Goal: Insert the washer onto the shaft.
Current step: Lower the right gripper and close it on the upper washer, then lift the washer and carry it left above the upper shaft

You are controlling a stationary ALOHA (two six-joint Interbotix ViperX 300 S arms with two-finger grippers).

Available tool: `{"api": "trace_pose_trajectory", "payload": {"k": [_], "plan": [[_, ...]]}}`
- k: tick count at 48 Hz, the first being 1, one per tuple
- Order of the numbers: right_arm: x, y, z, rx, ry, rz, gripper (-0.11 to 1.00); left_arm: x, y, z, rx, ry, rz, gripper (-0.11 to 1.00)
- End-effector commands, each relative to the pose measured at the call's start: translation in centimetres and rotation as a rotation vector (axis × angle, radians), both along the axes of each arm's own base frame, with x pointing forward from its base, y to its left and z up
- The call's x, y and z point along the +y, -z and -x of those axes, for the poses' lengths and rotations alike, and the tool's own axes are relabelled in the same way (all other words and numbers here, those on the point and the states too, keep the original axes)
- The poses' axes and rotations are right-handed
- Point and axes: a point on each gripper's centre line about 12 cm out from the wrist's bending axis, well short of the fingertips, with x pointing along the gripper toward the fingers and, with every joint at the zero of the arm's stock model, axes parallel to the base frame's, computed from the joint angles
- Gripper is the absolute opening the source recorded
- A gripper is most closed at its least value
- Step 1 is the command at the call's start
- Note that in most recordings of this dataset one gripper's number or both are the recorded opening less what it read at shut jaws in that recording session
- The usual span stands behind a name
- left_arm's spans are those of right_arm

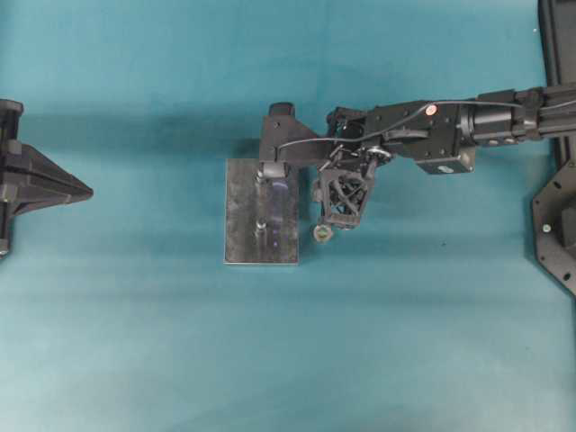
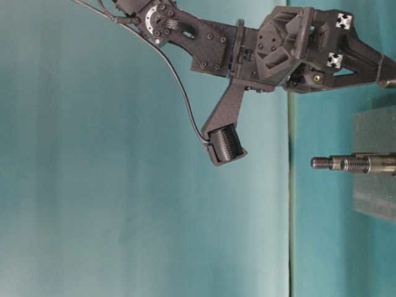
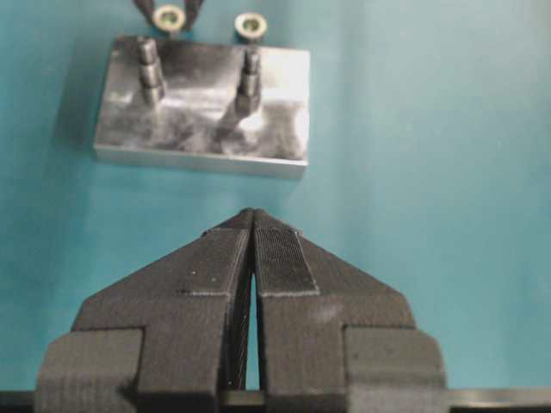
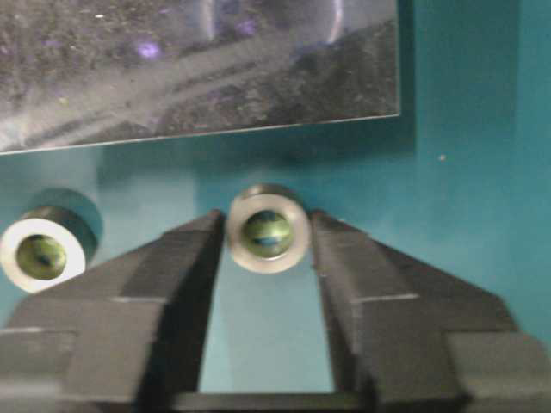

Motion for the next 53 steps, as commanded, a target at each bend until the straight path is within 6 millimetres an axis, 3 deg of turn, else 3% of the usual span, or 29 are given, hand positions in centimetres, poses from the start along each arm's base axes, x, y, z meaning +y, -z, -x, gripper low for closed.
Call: {"api": "trace_pose_trajectory", "payload": {"k": [1,11,23,39,53], "plan": [[0.3,-0.9,-0.4,-0.028,0.008,-0.002,0.37,0.0,-0.4,-0.2,-0.011,0.001,0.0,0.0],[0.4,-0.9,-0.2,-0.019,0.012,-0.005,0.35,0.0,-0.4,-0.2,-0.011,-0.001,0.0,0.0],[-0.1,-2.3,-0.2,-0.032,0.038,0.015,0.35,0.0,-0.4,-0.2,-0.012,-0.008,0.016,0.0],[-0.4,-7.0,-0.9,-0.08,0.03,0.042,0.35,0.0,-0.2,-0.1,-0.006,-0.007,0.015,0.0],[-0.4,-10.8,-4.0,-0.156,0.013,0.054,0.35,0.0,-0.1,-0.1,-0.005,-0.009,0.015,0.0]]}}
